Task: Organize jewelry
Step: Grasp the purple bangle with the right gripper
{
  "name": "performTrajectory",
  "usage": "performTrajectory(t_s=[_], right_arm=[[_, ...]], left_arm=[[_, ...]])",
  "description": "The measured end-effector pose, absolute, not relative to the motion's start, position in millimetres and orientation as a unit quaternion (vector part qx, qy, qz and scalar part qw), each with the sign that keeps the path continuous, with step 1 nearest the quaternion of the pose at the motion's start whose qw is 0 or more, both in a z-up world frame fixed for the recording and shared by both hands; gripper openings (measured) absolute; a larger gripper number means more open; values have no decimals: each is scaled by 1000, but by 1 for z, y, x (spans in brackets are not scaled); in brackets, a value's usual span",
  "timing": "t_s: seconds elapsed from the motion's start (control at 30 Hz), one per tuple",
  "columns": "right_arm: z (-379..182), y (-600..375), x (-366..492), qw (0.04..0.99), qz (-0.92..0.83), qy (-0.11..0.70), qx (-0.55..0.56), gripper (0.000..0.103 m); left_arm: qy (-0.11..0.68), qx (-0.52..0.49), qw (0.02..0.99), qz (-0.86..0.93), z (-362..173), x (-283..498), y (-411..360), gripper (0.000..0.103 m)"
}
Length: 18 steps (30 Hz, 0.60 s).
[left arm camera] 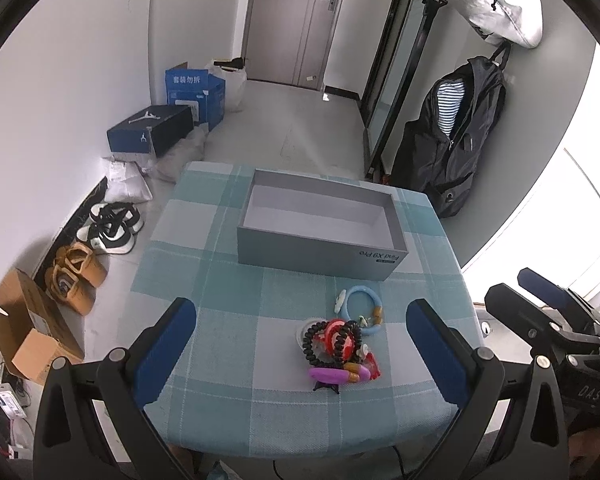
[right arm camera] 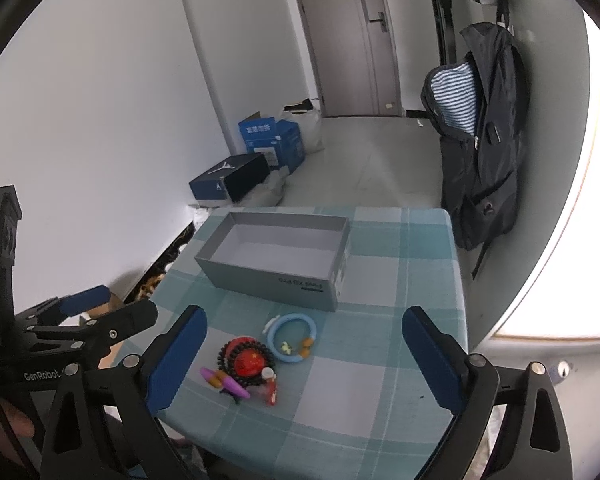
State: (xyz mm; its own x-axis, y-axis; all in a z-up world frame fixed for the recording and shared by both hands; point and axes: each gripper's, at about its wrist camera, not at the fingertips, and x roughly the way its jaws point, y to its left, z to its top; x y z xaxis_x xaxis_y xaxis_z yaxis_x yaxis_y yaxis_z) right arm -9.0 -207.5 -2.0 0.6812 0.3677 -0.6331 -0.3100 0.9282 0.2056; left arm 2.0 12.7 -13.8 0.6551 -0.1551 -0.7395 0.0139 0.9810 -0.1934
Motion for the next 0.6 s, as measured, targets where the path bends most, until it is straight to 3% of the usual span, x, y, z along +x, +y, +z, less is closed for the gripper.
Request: performTrajectory(t_s=[0.33,0.6], right_arm=[[-17,-205,2,896,208,388,59,98],[-50,-179,4,861,255,441,23,86]], left_arm=[[424,-119,897,-39,-16,4,34,102],[444,-147,884,-13,-29,8,71,102]])
